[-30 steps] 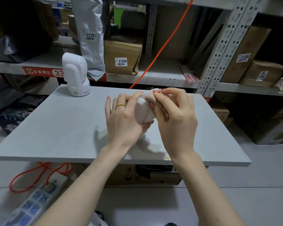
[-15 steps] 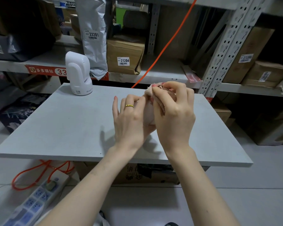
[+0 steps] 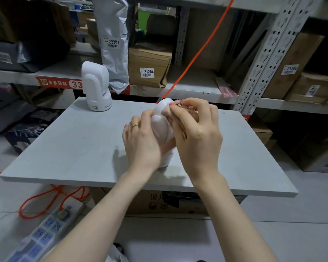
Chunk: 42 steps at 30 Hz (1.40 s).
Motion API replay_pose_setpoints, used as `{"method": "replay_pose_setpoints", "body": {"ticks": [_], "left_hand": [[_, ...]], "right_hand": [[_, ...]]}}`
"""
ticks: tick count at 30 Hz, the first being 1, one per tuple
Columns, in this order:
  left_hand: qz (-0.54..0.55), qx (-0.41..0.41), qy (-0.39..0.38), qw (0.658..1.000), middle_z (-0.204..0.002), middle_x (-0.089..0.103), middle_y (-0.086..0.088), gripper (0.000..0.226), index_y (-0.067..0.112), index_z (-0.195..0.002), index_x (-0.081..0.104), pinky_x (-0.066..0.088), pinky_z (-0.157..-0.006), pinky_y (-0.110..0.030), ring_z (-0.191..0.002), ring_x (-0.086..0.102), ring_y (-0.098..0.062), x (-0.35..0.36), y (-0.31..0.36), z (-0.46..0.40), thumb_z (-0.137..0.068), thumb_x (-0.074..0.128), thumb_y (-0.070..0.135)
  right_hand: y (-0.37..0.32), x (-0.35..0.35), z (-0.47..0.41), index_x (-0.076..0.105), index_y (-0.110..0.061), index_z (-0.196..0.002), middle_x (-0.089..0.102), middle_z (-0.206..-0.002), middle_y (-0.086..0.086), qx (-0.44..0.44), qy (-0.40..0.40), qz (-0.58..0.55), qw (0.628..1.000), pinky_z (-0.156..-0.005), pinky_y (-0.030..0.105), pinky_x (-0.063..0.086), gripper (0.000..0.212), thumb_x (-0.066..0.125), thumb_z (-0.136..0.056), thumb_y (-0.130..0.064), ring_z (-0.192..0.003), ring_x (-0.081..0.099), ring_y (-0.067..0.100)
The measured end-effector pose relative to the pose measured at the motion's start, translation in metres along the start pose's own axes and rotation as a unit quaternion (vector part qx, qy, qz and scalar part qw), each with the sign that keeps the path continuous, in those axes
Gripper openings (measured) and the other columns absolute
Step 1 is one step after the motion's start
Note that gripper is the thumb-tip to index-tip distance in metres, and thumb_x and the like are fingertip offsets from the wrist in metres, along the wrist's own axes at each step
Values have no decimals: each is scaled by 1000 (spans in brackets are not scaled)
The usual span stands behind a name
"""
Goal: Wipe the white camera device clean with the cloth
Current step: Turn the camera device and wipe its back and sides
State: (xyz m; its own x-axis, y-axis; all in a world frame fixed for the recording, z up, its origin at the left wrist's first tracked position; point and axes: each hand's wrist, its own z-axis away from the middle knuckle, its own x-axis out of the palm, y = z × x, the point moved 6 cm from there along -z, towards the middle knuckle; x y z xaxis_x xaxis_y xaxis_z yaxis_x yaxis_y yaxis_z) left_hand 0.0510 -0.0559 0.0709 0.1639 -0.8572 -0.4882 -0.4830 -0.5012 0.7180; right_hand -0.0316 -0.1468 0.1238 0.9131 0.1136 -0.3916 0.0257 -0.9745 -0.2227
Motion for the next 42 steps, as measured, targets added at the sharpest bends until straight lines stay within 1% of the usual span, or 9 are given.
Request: {"method": "replay_pose_setpoints", "body": {"ticks": [5,9,13,17,23,27,34,40,42], "left_hand": [[-21,-22,-12,999,-105,60,-9,78,13,-115,49,33,-103,-48,-111,53,-34,-5,-8,1,-56,32,62],[41,-11,-44,998,-104,62,-9,76,12,-115,49,42,-90,-47,-106,55,-34,-5,-13,-2,-56,44,59],[110,-42,-83,990,-108,65,-4,77,21,-118,52,47,-87,-41,-101,59,-26,0,-17,-4,-52,67,56],[169,-80,-119,975,-98,62,9,83,24,-114,53,46,-78,-30,-94,56,-14,0,-24,-7,-41,64,64],[217,-85,-183,955,-101,68,0,60,22,-117,57,53,-81,-31,-99,62,-16,-1,-34,-10,-60,75,35],[247,-71,-207,944,-104,69,5,60,24,-119,58,50,-75,-17,-98,63,-9,0,-30,-9,-65,82,33],[257,-22,-219,941,-107,69,12,47,47,-106,59,51,-87,-23,-105,62,-9,2,-23,-7,-64,78,43],[258,-22,-237,936,-107,68,-14,49,19,-110,64,51,-93,-46,-105,61,-29,9,-21,-10,-66,77,37],[263,-31,-246,932,-104,70,-10,41,20,-109,66,52,-90,-39,-104,62,-25,11,-20,-10,-71,79,28]], "right_hand": [[-13,5,10,74,-19,-94,67,-104,4,-36,12,-24,999,-52,31,50,10,67,-88,-16,-99,51,22],[-16,9,20,75,-17,-96,69,-107,6,-105,-1,-38,994,-64,34,53,13,68,-87,-11,-101,50,23],[0,6,9,73,-15,-102,65,-108,3,11,10,-139,990,-76,21,48,18,69,-85,-9,-101,55,23],[16,10,9,67,-12,-108,62,-109,2,74,-24,-183,980,-85,8,38,31,68,-81,4,-102,57,23],[3,12,18,72,-9,-99,66,-105,5,3,-33,-172,985,-77,24,47,21,73,-79,-1,-99,59,27],[16,11,10,69,-8,-101,57,-109,3,53,-14,-217,975,-83,33,53,19,65,-84,-2,-103,59,30],[-7,7,10,73,-10,-95,63,-106,9,-17,-34,-160,986,-71,37,52,13,65,-86,-14,-100,58,28],[15,-3,13,74,-12,-96,64,-106,7,-12,-31,-151,988,-74,36,53,14,68,-84,-10,-101,58,28],[21,-2,11,73,-12,-98,63,-106,5,28,-21,-159,987,-78,25,49,18,68,-82,-5,-100,57,25]]}}
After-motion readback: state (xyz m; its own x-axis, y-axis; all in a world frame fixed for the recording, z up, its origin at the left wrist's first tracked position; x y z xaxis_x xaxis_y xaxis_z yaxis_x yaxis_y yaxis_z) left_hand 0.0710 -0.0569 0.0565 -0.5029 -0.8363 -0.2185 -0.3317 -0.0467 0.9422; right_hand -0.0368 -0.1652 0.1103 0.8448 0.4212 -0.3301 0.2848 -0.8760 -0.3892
